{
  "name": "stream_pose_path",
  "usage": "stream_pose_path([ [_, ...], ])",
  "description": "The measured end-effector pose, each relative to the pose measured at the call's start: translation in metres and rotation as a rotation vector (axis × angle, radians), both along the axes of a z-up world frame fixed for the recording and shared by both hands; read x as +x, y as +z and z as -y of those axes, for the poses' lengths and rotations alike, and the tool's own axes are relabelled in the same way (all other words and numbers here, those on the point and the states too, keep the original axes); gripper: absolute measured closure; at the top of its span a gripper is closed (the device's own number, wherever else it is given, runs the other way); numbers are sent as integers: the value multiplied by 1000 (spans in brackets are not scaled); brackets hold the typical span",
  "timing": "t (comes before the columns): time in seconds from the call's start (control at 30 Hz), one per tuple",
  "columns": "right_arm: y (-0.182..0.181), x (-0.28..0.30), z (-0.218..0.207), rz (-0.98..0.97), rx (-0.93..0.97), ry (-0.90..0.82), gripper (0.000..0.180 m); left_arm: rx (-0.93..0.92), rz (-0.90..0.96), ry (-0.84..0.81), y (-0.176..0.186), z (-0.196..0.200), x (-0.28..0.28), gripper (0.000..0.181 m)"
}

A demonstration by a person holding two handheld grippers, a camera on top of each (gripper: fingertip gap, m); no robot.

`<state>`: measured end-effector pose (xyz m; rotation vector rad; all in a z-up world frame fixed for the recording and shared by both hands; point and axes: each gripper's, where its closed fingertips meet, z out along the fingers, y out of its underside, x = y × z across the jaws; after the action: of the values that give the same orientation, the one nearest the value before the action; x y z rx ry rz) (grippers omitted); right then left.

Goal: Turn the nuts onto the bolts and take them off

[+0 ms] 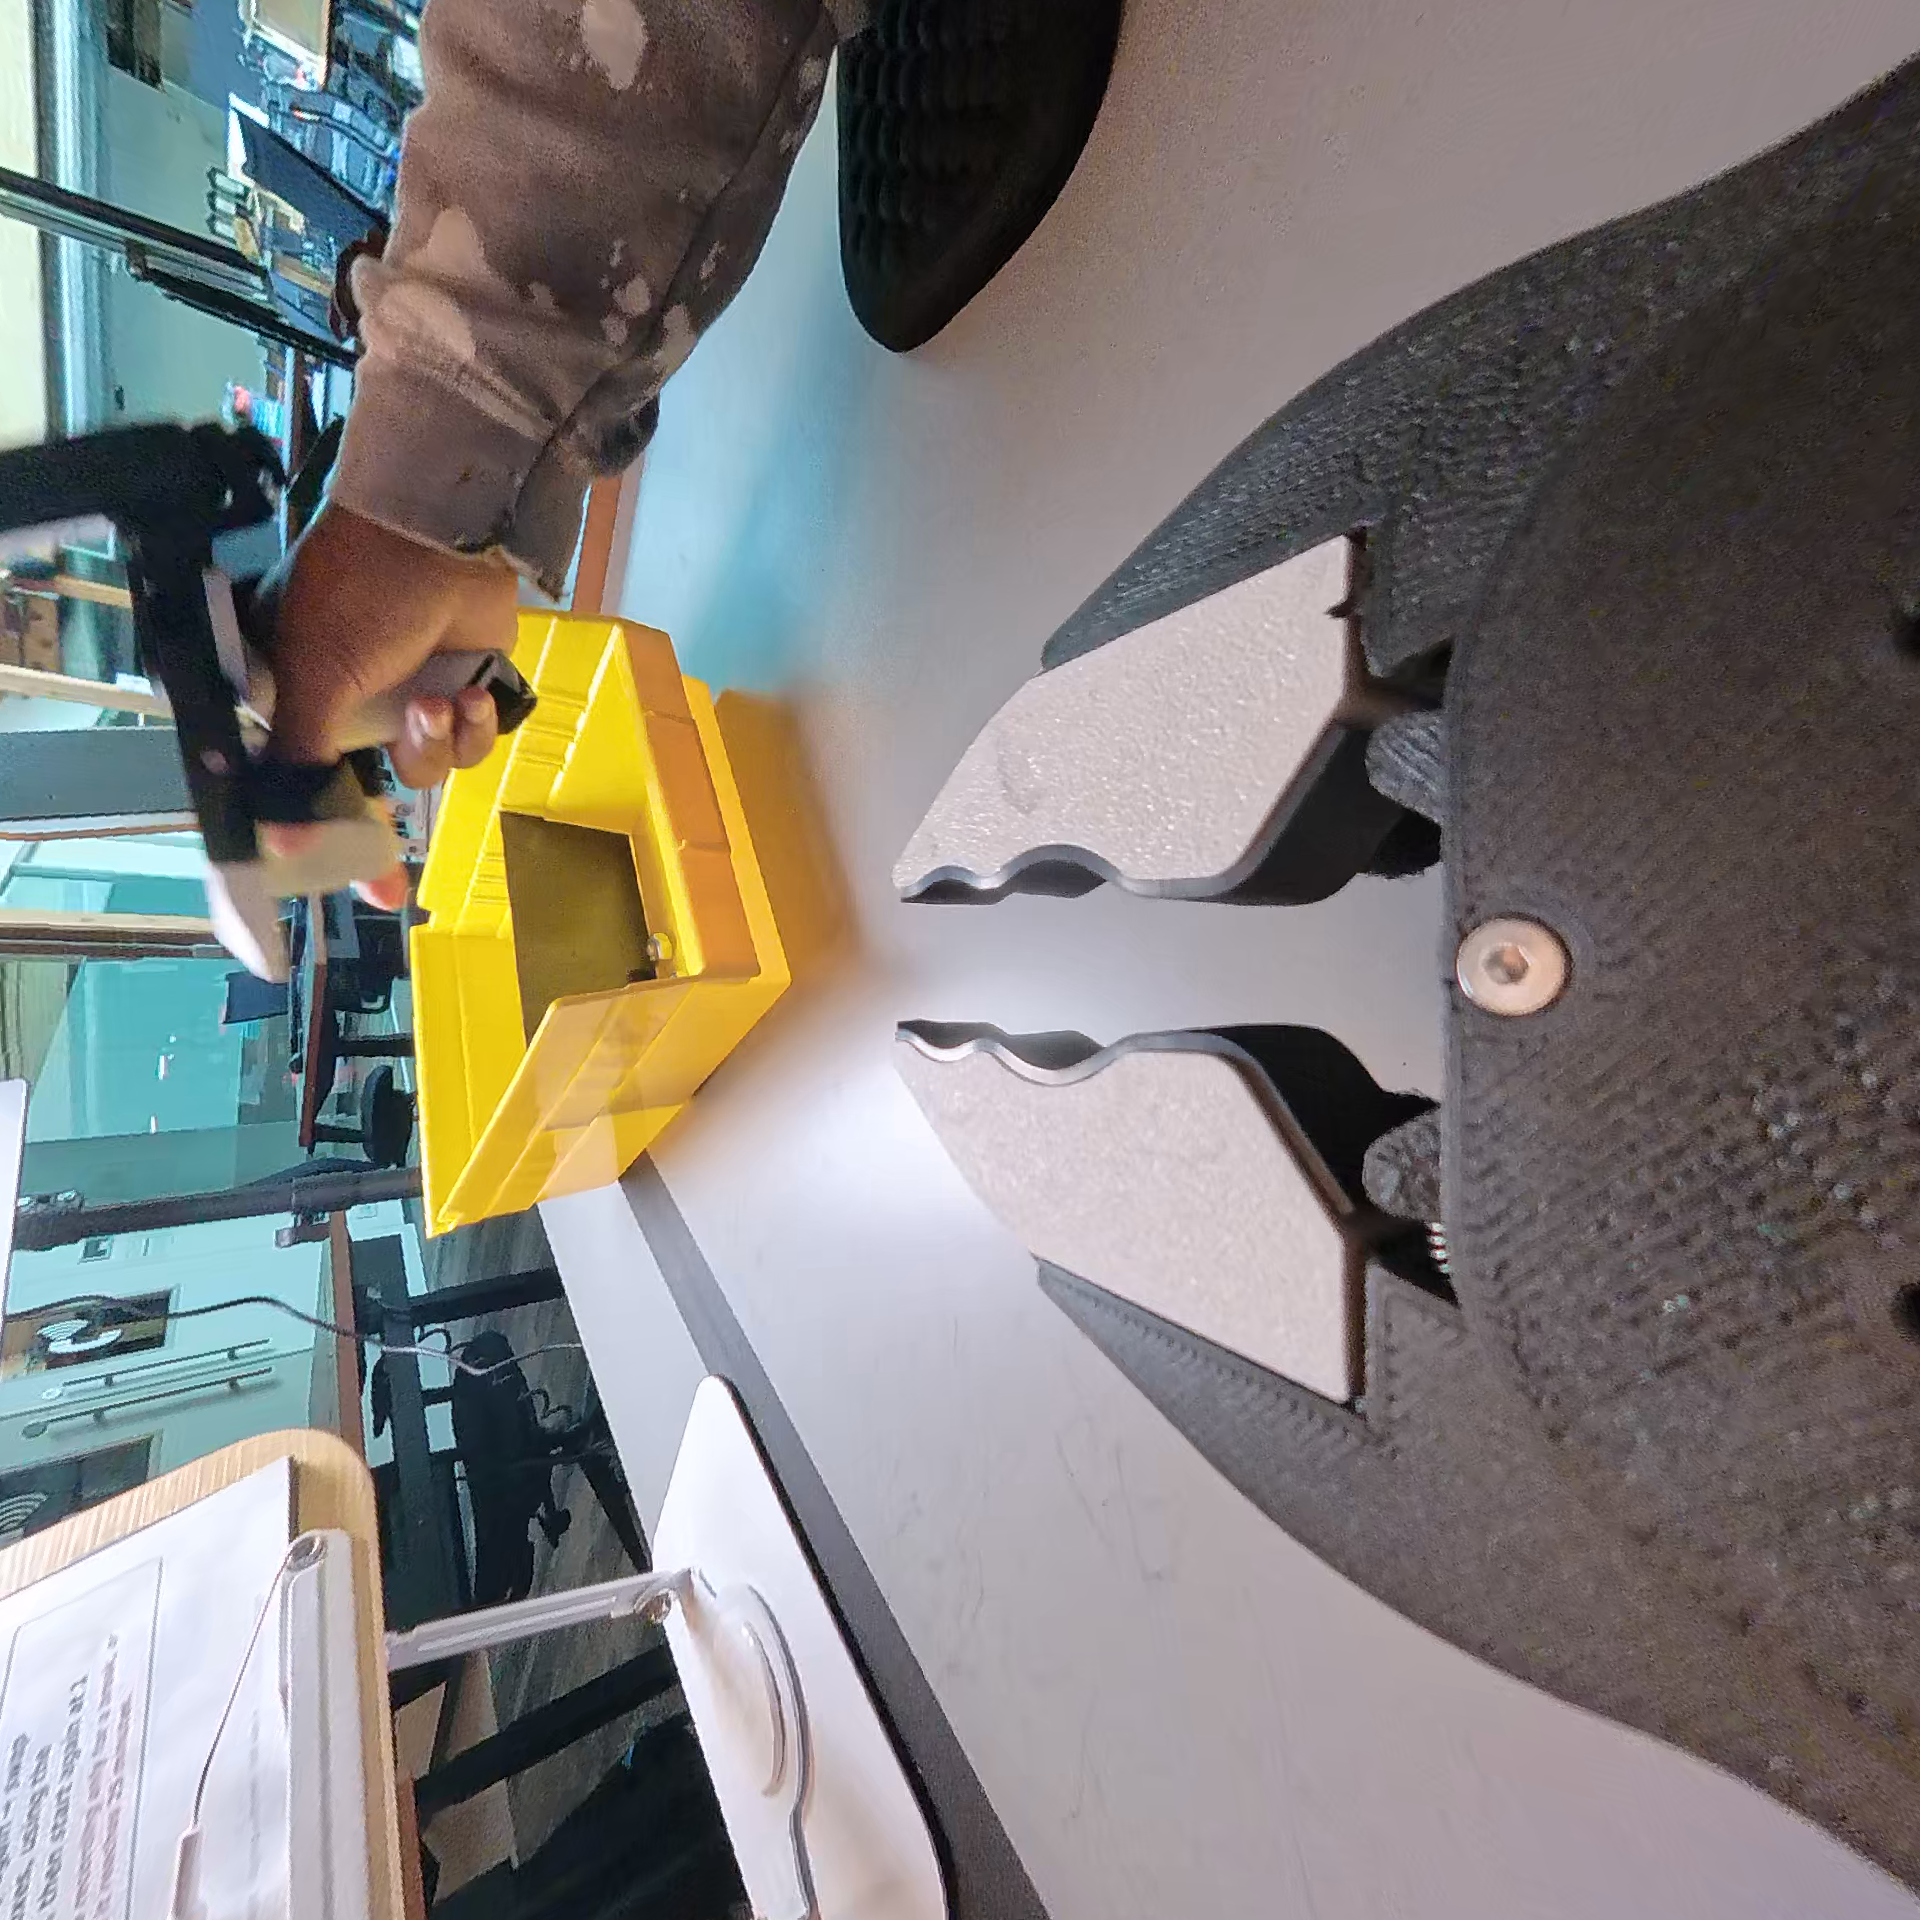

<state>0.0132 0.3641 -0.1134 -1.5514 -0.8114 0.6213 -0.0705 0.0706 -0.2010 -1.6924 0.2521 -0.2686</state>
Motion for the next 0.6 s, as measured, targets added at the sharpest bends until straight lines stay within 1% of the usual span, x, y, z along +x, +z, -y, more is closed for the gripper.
stream_pose_path([
  [0.07,41,9,28,-124,228,25,154,13,8,15,3,1,-5,159],
  [0.1,54,15,43,-158,321,33,155,22,10,27,6,1,-8,158],
  [0.17,65,24,71,-182,447,50,155,42,16,57,11,3,-16,158],
  [0.23,60,31,94,-176,503,72,155,57,24,93,19,5,-27,157],
  [0.3,42,35,111,-131,511,102,154,69,14,128,29,10,-40,156],
  [0.37,12,37,117,-6,460,122,154,80,-53,172,42,20,-59,156],
  [0.4,-7,39,115,75,413,125,149,56,-109,197,44,27,-71,156],
  [0.5,-54,48,110,269,270,147,136,-53,-242,328,42,58,-123,152],
  [0.6,-96,55,103,522,187,210,127,-228,-277,416,21,94,-172,141],
])
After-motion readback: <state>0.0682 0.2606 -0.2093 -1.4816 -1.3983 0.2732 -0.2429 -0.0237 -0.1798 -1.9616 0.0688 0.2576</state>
